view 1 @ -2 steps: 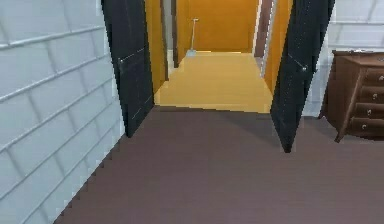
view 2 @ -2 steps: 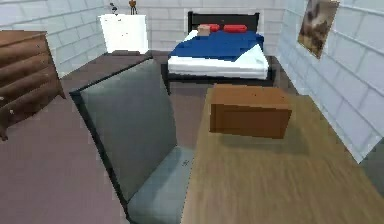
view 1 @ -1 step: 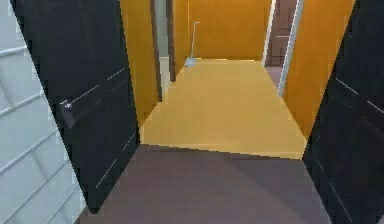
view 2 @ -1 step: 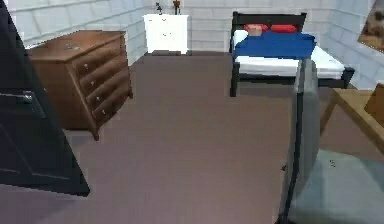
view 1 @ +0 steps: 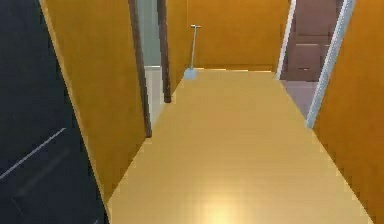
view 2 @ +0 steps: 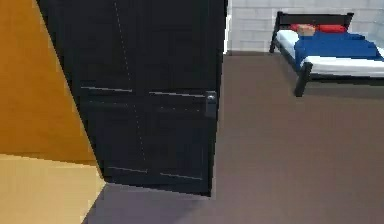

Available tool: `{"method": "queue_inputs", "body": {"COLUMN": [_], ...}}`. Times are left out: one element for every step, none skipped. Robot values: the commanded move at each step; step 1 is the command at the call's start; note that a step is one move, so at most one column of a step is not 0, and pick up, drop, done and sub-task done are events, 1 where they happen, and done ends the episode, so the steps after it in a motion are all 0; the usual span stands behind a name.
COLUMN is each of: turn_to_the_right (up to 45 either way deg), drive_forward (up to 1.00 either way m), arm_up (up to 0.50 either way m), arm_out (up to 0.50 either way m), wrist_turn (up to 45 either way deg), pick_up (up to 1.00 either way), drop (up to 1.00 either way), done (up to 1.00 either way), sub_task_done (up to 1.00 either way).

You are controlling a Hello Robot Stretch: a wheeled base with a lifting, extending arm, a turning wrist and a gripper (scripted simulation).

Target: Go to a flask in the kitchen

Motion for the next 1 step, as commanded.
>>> {"method": "queue_inputs", "body": {"turn_to_the_right": [0.0], "drive_forward": [1.0], "arm_up": [0.0], "arm_out": [0.0], "wrist_turn": [0.0], "pick_up": [0.0], "drop": [0.0], "done": [0.0], "sub_task_done": [0.0]}}
